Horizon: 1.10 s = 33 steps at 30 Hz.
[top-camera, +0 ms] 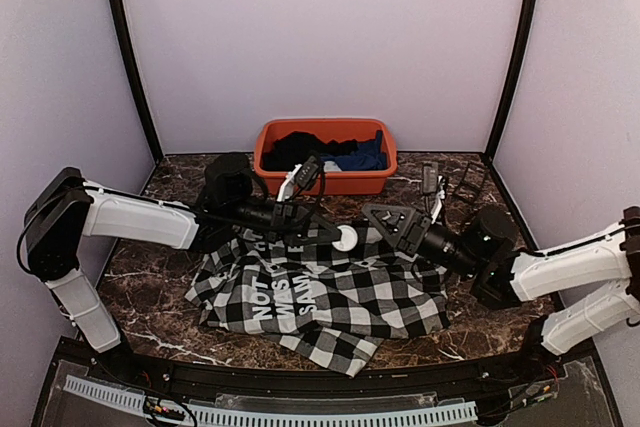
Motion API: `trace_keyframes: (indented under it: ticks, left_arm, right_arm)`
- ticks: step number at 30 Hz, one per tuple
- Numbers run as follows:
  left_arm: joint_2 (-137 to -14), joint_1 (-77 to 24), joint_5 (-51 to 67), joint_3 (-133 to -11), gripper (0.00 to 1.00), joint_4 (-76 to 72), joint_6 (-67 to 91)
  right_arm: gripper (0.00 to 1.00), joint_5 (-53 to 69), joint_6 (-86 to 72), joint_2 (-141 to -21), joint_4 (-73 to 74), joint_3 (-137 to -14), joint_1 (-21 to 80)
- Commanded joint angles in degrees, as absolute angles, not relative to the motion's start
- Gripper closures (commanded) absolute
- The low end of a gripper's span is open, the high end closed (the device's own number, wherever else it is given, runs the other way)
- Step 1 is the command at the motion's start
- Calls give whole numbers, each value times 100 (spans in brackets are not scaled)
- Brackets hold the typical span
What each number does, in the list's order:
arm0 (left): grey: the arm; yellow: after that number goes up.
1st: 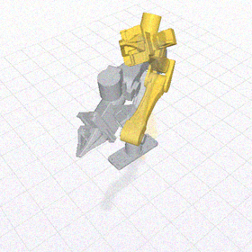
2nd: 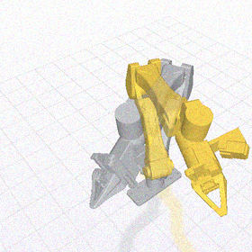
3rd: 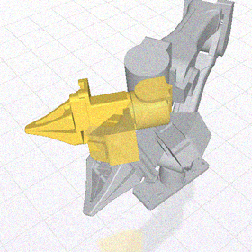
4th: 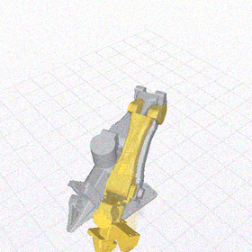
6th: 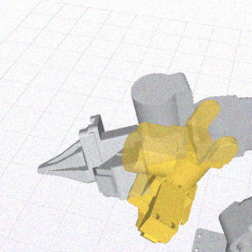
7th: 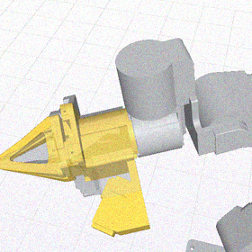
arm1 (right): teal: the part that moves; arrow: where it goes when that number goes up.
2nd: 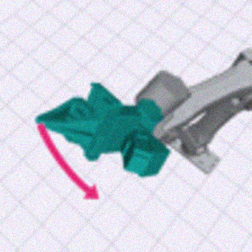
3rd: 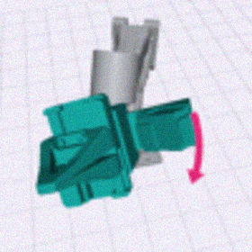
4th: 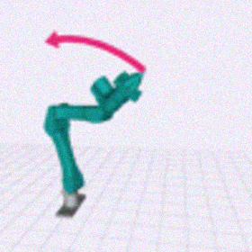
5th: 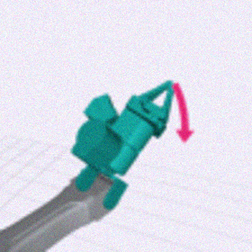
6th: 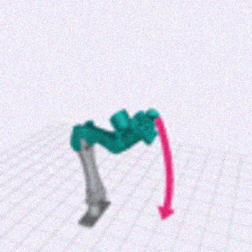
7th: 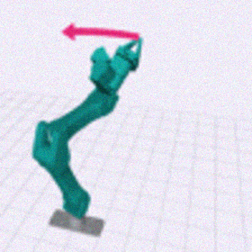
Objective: Pin the brooch onto the clothing
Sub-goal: Pass from the right arm to the left, then pass from the left arm to the right
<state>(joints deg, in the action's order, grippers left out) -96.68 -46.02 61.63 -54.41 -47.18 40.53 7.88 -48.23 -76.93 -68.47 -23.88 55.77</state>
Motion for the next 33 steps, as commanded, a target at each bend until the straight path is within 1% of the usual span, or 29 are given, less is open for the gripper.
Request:
trace_keyframes:
  ticks: [1,4,7,9,11,15,21,26,28,33]
  left_arm:
    - [-9466,-4641,6520,-5594,99,-4296,3625]
    - [-9499,-4636,6549,-5652,99,-4105,3499]
    - [-9550,-4640,6587,-5709,99,-4064,3481]
    - [-9569,-4638,6601,-5715,99,-4054,3476]
    - [-9579,-4640,6619,-5721,99,-4019,3439]
    - [-9581,-4642,6671,-5729,99,-3953,3382]
    - [-9541,-4648,6717,-5785,99,-3583,3119]
    - [-9516,-4648,6772,-5821,99,-3451,3024]
    - [-9492,-4642,6779,-5829,99,-3326,2933]
    - [-9395,-4645,6734,-5864,99,-2998,2656]
  right_arm:
    - [67,1514,-3589,-6676,-4280,-3125,5326]
    - [61,1866,-2994,-6332,-3175,-3545,5230]
    - [53,2244,-2522,-6305,-2163,-4061,5200]
    - [50,2498,-2308,-6414,-1470,-4392,5202]
    - [50,2672,-2231,-6532,-1141,-4576,5202]
    - [51,2976,-2202,-6736,-920,-4713,5197]
    - [57,3409,-2065,-7175,-332,-5113,5194]
    - [61,3429,-1938,-7277,-147,-5241,5194]
    - [63,3419,-1886,-7265,-89,-5274,5195]
    - [73,3496,-1751,-7264,150,-5322,5159]
